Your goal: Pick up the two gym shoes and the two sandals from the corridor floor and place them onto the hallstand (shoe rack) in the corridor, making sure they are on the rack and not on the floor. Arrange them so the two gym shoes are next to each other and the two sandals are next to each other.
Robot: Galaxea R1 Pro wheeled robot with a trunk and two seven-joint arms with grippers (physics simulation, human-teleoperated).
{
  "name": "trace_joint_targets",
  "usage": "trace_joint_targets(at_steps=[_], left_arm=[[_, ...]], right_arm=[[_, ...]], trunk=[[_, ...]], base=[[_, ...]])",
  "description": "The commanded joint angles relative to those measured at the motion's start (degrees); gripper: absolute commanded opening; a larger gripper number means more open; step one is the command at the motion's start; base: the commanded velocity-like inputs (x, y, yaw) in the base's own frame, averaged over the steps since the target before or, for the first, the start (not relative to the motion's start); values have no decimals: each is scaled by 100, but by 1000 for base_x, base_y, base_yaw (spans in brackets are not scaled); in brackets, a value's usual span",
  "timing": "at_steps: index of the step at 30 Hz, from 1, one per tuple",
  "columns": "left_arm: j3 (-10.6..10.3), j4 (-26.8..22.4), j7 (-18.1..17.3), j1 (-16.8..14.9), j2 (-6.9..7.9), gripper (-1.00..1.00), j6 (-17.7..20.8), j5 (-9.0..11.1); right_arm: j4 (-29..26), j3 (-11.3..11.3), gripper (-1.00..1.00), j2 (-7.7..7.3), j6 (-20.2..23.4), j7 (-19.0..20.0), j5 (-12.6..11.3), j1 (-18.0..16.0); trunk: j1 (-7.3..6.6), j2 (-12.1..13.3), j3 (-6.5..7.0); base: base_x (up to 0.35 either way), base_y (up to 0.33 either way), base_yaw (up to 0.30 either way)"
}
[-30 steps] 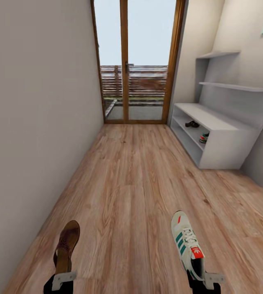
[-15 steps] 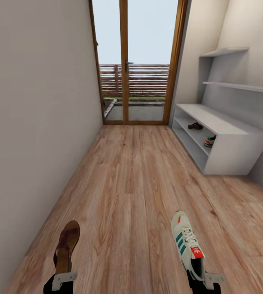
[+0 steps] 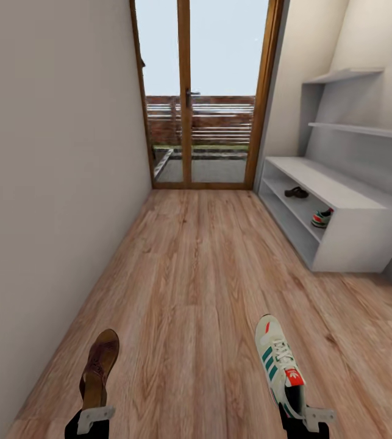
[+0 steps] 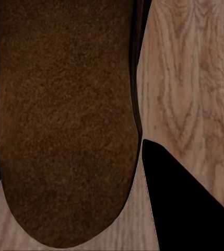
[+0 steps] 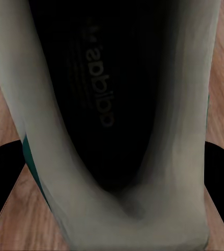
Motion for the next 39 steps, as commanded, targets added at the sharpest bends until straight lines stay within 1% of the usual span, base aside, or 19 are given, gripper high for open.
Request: trace_joint_targets(at_steps=[1,14,19,22,25,39], left_arm=[[-36,1,26,-3,6,-100,-16,40],[-34,1,24,-3,6,-100,-17,40],[-33,1,22,-3,6,-100,-16,40],[-31,1,27,-3,6,-100,-20,40],[-33,1,23,-3,6,-100,-16,40],[-36,1,26,-3,6,-100,-17,40]], right_arm=[[3,-49,-100,4,-19,41,43,-6],[3,-49,-100,-4,-19,41,43,-3],[94,-49,-100,-11,-21,41,43,-3],[130,-49,-100,-13,-70,41,43,-3],[197,-49,-100,-13,-220,41,43,-3],[257,-49,-100,-13,-241,41,43,-3]], trunk=[[2,-2,-5],[2,-2,-5],[2,-2,-5],[2,-2,-5],[2,-2,-5],[2,-2,-5]], base=[[338,0,0],[338,0,0],[338,0,0],[338,0,0],[338,0,0],[338,0,0]])
